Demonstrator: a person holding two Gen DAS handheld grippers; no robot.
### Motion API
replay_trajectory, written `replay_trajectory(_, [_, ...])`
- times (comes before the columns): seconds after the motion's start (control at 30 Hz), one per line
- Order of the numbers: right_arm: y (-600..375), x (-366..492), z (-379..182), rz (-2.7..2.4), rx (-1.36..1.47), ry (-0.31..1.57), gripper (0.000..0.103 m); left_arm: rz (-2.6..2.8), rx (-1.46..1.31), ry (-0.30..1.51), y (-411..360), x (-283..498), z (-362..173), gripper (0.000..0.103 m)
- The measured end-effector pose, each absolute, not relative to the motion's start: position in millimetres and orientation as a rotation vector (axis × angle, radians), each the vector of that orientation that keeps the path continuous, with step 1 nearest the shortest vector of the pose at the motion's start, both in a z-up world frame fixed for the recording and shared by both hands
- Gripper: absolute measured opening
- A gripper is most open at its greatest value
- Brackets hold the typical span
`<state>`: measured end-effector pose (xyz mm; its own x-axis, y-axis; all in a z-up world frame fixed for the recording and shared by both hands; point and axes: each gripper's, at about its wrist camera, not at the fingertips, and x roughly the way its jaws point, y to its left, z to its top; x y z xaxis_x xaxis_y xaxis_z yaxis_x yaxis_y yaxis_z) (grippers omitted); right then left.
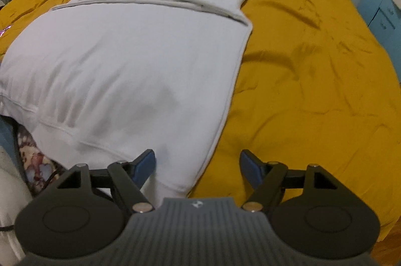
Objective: Fold small clothes
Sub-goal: 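Move both grippers to the hem and grasp it, then lift the hem with both grippers and fold it toward the collar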
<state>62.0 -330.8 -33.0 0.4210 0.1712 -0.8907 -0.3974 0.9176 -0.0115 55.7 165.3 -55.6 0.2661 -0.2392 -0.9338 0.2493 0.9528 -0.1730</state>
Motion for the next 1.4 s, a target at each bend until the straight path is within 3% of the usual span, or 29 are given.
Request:
replay_trajectory(0.3, [-333.7, 54.9, -48.2, 0.398, -0.157, 1.2, 0.067, -0.297, -0.09, 1.313, 160.7, 53.8, -96.6, 0.063])
replay_trajectory(0.4, [-339.1, 53.6, -50.4, 0.389, -0.115, 1.211, 0.056, -0.291, -0.106, 1.307, 156.4, 56.2, -104.8, 0.047])
replay_trajectory(0.47, [-344.1, 53.1, -53.9, 0.396, -0.07, 1.246, 0.037, -0.291, -0.116, 1.306, 155.8, 51.7, -106.8, 0.029])
replay_trajectory(0.57, [-349.8, 51.0, -59.1, 0.392, -0.008, 1.27, 0.017, -0.293, -0.124, 1.295, 154.7, 49.0, -105.9, 0.017])
replay_trajectory(0.63, [-353.1, 51.4, -60.1, 0.385, 0.036, 1.271, 0.009, -0.304, -0.115, 1.29, 151.6, 44.7, -101.9, 0.006])
replay_trajectory(0.77, [-348.8, 49.5, -50.0, 0.407, 0.005, 1.273, 0.002, -0.352, -0.078, 1.252, 143.1, 30.0, -78.8, 0.004])
replay_trajectory(0.97, [-341.5, 50.9, -8.0, 0.462, -0.067, 1.202, 0.001, -0.384, -0.098, 1.137, 149.9, 25.4, -26.5, 0.004])
replay_trajectory(1.4, [-357.0, 88.9, 89.0, 0.42, 0.077, 0.916, 0.001, -0.297, -0.093, 0.821, 167.2, 75.8, 76.7, 0.003])
